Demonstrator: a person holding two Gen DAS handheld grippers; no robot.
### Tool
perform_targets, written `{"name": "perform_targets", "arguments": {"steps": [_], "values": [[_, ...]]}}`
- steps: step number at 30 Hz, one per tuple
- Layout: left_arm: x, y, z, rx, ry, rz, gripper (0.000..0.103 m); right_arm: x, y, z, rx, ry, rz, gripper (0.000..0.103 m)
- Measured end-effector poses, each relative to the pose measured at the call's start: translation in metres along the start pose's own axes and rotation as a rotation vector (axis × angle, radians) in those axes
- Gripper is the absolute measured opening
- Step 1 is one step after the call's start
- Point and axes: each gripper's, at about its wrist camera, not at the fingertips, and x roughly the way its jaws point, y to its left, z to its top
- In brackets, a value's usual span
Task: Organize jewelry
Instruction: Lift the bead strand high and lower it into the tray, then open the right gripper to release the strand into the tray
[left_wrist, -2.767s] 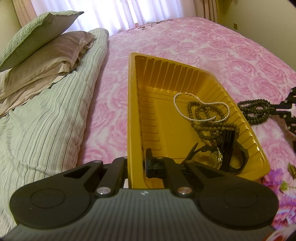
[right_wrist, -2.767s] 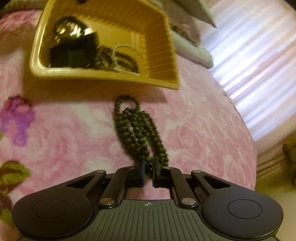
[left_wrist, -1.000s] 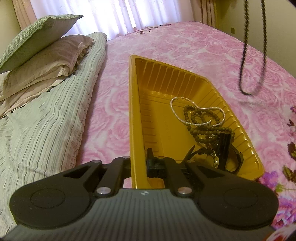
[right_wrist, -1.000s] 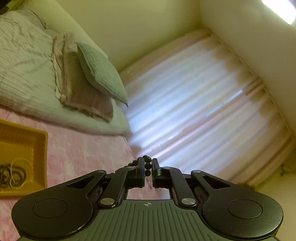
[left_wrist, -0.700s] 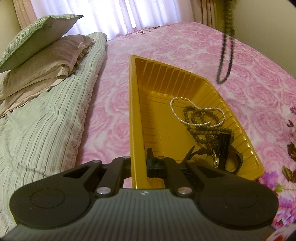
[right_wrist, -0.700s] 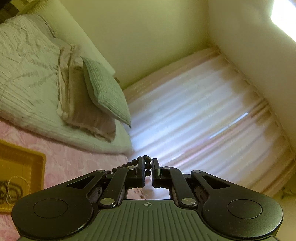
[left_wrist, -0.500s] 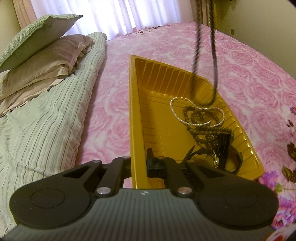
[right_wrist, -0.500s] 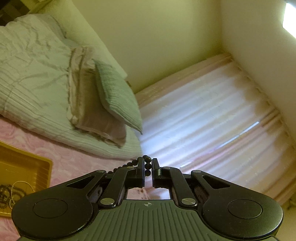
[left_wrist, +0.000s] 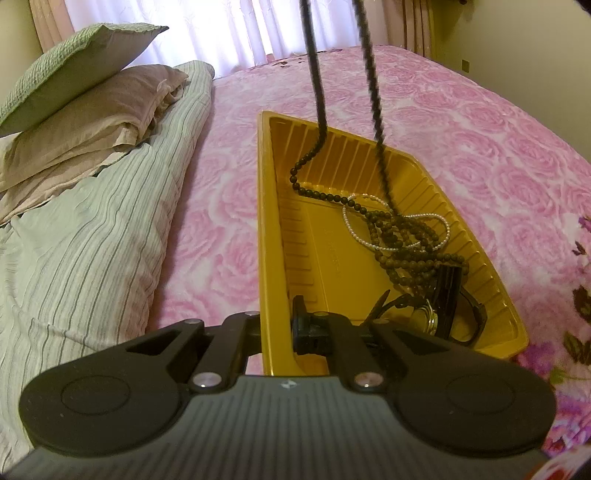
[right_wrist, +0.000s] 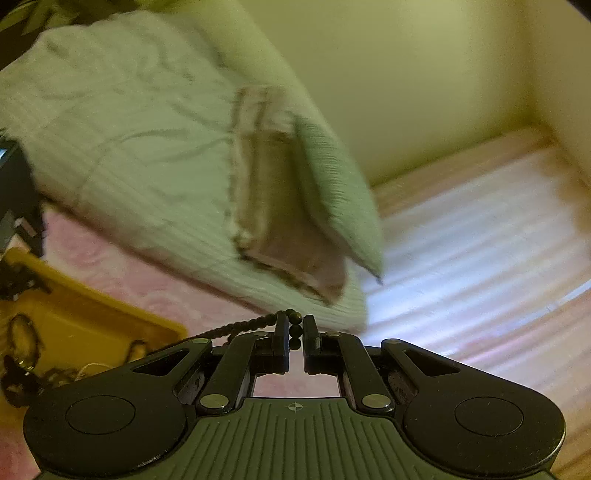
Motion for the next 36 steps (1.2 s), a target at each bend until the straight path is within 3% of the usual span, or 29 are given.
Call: {"name": "perform_targets", "arguments": {"steps": [6,11,21,36], "values": [[0.001,0.001,0.0,-0.004,0.0,-0.003,0.005,0.018,0.034,-0.012,-0.085,0.028,0.161,0.007],[0.002,0.002,-0.001,-0.007,0.001,-0.004,0.005,0.028,0.055,-0.027,-0.122,0.055,0.235,0.007],[0.003,0.005,-0.003,-0.017,0.002,-0.011,0.005,0.045,0.087,-0.046,-0.209,0.08,0.283,0.007],[0.004,0.006,-0.004,-0.024,0.003,-0.014,0.004,0.053,0.095,-0.053,-0.208,0.102,0.293,0.007]]}}
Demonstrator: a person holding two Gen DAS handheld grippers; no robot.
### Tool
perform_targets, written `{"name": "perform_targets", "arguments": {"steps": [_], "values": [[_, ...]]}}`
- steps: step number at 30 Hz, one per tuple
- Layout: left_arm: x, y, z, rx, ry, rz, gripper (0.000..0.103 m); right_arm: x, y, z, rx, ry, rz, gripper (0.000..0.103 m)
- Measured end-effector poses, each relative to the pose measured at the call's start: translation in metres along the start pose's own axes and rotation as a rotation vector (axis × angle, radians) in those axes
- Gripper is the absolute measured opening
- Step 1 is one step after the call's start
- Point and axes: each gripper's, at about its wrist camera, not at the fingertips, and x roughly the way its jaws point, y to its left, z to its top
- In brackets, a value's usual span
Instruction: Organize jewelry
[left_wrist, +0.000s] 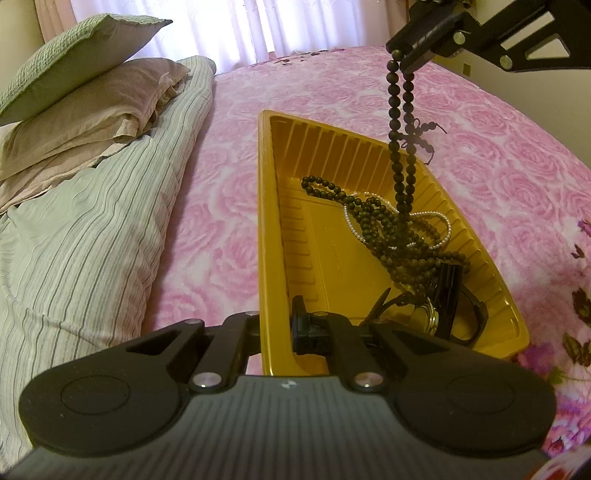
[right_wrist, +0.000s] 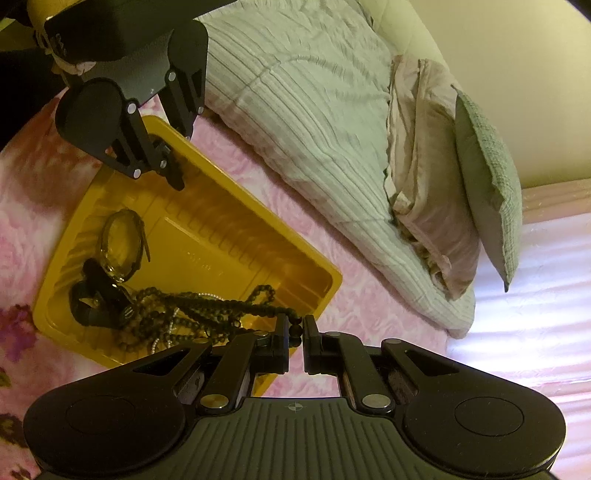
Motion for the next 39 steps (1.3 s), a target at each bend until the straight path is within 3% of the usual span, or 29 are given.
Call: {"name": "perform_targets", "arguments": {"steps": [9,10,11,13,20,26,33,39], "values": [[0.001,0.001,-0.003,-0.008,0.003,0.0,0.004,-0.003,-0.006,-0.005,0.067,-0.019,-0.057,0.012],[0.001,0.001,-0.003,-0.009,0.004,0.0,0.004,-0.005,-0.009,-0.007,0.086,-0.025,-0.071,0.026],[0.001,0.001,-0.004,-0.01,0.005,0.0,0.004,-0.008,-0.013,-0.009,0.108,-0.031,-0.079,0.05],[0.001,0.001,-0.004,-0.012,0.007,0.001,0.004,-0.015,-0.019,-0.013,0.157,-0.057,-0.094,0.066],[0.001,0.004,-0.006,-0.026,0.008,-0.005,0.004,-0.041,-0.024,-0.027,0.313,-0.089,-0.158,0.066],[0.002,0.007,-0.009,-0.043,0.009,-0.015,0.004,-0.059,0.005,-0.051,0.55,-0.108,-0.18,0.066],[0.004,0.014,-0.013,-0.075,0.009,-0.042,0.004,-0.074,0.054,-0.087,0.964,-0.136,-0.17,0.066],[0.005,0.027,-0.018,-0.15,0.005,-0.088,0.006,-0.093,0.091,-0.107,1.278,-0.153,-0.225,0.066]]}}
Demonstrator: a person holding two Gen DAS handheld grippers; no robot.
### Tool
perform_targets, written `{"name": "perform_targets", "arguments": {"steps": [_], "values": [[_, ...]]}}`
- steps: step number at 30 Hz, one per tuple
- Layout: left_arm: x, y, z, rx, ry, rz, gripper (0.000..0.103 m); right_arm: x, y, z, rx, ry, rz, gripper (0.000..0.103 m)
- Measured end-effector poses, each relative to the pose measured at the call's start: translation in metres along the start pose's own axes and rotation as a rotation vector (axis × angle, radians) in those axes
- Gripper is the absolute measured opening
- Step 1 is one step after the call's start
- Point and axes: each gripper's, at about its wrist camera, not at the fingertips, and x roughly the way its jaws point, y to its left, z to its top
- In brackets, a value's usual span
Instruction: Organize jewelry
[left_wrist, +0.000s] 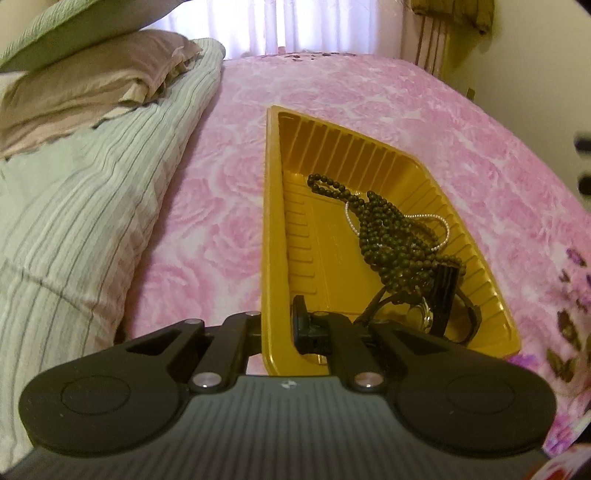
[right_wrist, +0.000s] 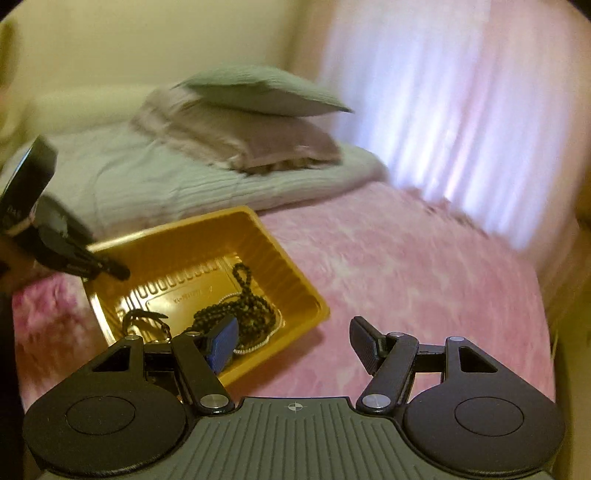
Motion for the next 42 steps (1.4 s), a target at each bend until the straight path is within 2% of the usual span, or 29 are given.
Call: {"name": "perform_targets", "arguments": {"steps": [7,8,11,15,19,23,24,26,28,30,34,38,42], "values": [[0.0,0.012,-0.006,-0.071,0.001,-0.05,0.011,-0.021,-0.018,-0.039,0.344,0.05,-0.054,0.066],[0.0,0.014,-0.007,-0.084,0.003,-0.055,0.017,-0.024,-0.022,-0.043,0.375,0.057,-0.057,0.066],[-0.006,0.019,-0.01,-0.095,-0.006,-0.033,0.026,-0.032,-0.025,-0.053,0.443,0.067,-0.055,0.066],[-0.021,0.03,-0.013,-0.141,-0.039,-0.022,0.026,-0.037,-0.029,-0.061,0.517,0.069,-0.047,0.066],[-0.045,0.03,-0.017,-0.157,-0.085,0.009,0.031,-0.041,-0.028,-0.067,0.591,0.066,-0.047,0.066],[-0.067,0.011,-0.024,-0.128,-0.115,0.018,0.047,-0.042,-0.025,-0.072,0.679,0.093,-0.044,0.066],[-0.072,0.002,-0.026,-0.105,-0.12,0.011,0.05,-0.042,-0.023,-0.074,0.685,0.097,-0.043,0.066],[-0.078,-0.013,-0.032,-0.084,-0.128,0.005,0.077,-0.044,-0.02,-0.075,0.684,0.112,-0.057,0.066],[-0.083,-0.028,-0.039,-0.07,-0.141,-0.001,0.093,-0.045,-0.014,-0.076,0.677,0.13,-0.067,0.066],[-0.084,-0.041,-0.045,-0.061,-0.149,-0.016,0.102,-0.048,-0.009,-0.077,0.656,0.159,-0.104,0.066],[-0.079,-0.064,-0.057,-0.058,-0.115,-0.024,0.103,-0.052,0.003,-0.084,0.601,0.202,-0.147,0.066],[-0.075,-0.088,-0.066,-0.055,-0.067,0.015,0.103,-0.057,0.019,-0.092,0.54,0.24,-0.187,0.073],[-0.072,-0.102,-0.072,-0.085,-0.023,0.009,0.103,-0.061,0.028,-0.099,0.53,0.259,-0.187,0.075]]}}
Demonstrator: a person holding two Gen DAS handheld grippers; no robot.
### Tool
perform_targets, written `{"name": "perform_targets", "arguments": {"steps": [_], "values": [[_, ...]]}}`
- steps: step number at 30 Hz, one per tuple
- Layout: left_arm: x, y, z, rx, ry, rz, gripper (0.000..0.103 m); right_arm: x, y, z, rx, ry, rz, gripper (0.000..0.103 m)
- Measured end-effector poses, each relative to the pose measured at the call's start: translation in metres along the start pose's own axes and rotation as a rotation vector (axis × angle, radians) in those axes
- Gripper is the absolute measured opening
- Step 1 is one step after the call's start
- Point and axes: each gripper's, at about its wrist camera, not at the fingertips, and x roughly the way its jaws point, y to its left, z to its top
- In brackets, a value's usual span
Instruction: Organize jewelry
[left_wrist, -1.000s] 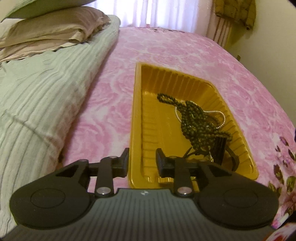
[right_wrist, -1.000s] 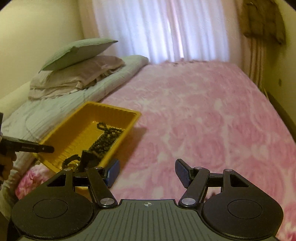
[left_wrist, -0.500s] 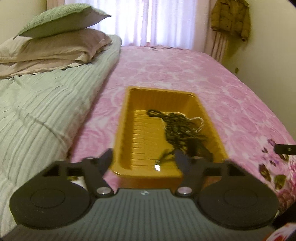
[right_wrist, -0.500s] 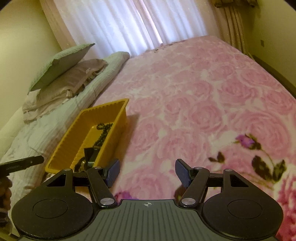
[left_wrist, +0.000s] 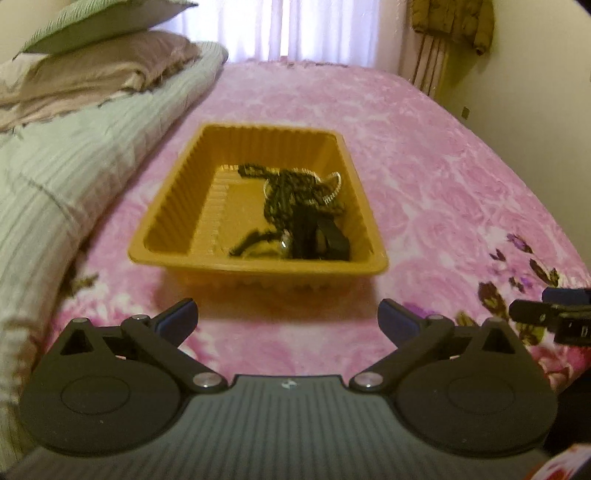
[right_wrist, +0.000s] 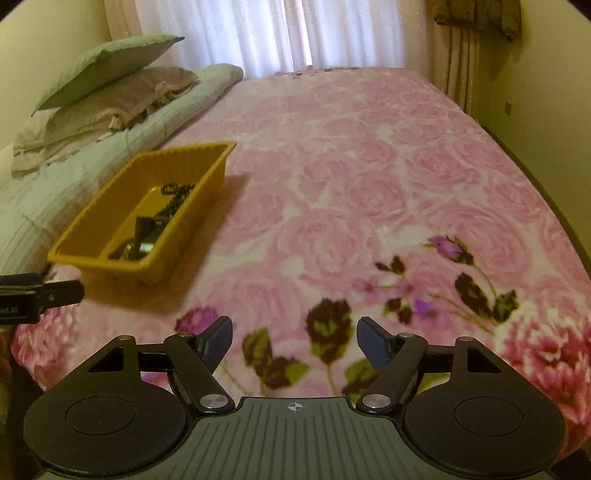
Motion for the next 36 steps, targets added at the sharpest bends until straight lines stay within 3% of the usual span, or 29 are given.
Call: {"name": "perform_targets", "arguments": {"steps": [14,36], "values": [[0.006,-0.046,-0.025,0.051,0.039,0.016,0.103,0.002,0.005,-0.011,0.0,0.041,-0.006,0.075],[0.008,-0.046,-0.026,0.026,0.045,0.008,0.103,0.008,0.005,-0.014,0.001,0.059,-0.002,0.075]]}}
